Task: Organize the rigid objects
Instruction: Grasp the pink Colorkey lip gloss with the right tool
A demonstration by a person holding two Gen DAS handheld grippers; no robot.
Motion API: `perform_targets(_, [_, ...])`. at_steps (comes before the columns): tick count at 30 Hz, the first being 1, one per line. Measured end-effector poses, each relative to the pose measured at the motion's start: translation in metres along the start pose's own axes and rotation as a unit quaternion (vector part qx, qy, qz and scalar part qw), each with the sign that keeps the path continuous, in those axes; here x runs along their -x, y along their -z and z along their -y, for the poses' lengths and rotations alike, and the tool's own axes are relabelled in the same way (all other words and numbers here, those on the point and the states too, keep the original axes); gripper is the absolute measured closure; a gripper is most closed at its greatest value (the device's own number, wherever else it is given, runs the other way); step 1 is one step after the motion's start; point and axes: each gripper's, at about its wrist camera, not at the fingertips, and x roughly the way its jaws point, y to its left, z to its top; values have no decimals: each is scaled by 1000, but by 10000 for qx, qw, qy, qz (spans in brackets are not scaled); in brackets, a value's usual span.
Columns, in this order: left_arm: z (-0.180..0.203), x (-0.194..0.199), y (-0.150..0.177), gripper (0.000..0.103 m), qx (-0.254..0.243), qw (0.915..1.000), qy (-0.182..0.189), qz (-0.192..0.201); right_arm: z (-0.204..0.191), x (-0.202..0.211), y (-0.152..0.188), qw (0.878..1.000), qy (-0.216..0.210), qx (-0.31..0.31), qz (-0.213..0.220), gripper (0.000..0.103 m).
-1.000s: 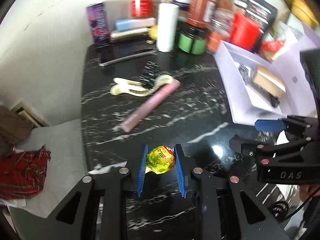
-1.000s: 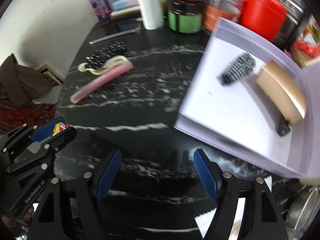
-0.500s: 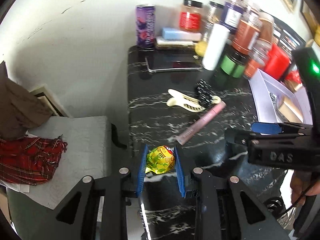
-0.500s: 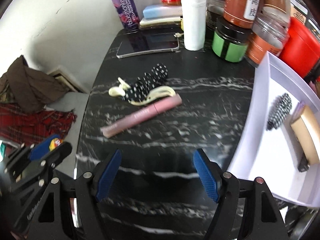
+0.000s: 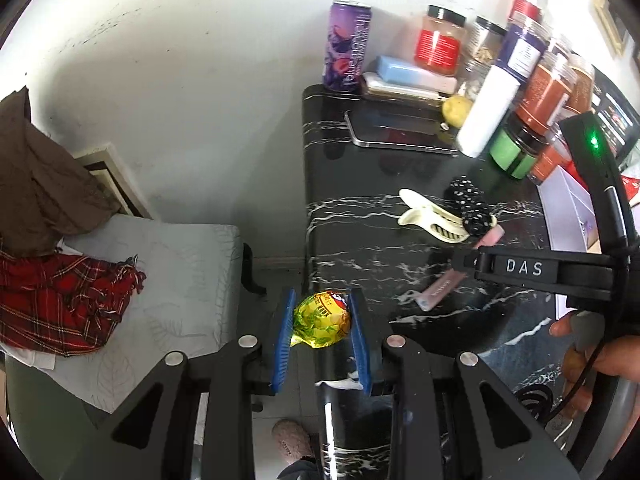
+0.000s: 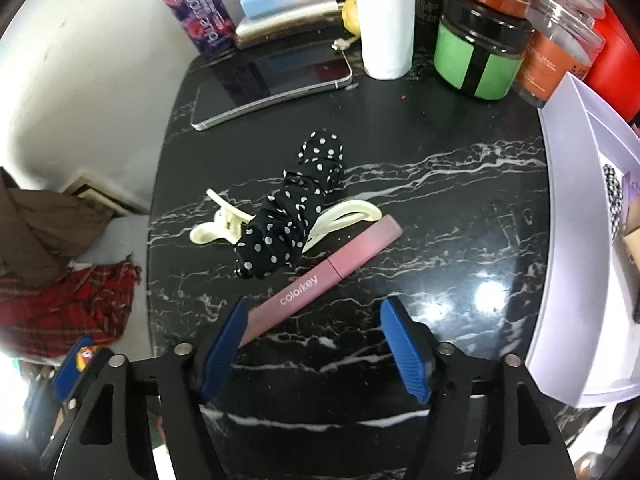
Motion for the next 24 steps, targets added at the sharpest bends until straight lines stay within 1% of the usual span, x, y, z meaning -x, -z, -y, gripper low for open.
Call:
perform_targets(4, [-7,-3,2,76,65,10000,-47,-49,-9,-2,-3,9998,179,-23,119,43])
perform_targets(8, [-10,-3,4,76,98,9999,-56,-85,-19,-4,-3,9984,519,165,179,54])
perform_targets(10, [-9,-3,4,76,64,9999,-68,-88,-21,-5,-2,9978,594,216,174,55])
perform_targets(13, [-8,-2,6,76,62,9999,-37,-119,-22,-5,0,9971,688,276,149,64])
perform_targets(15, [-7,0,7,76,68,9999,-5,-140,-20,-4,2,9969,716,301,135,69])
perform_targets(22, [2,11,10,76,-53,9998,51,-191,-4,4,14,9979,528,375,18,82])
perform_targets(24, [5,16,11,76,-72,9998,63,-195,3,7,19,9984,464,319,-55,88])
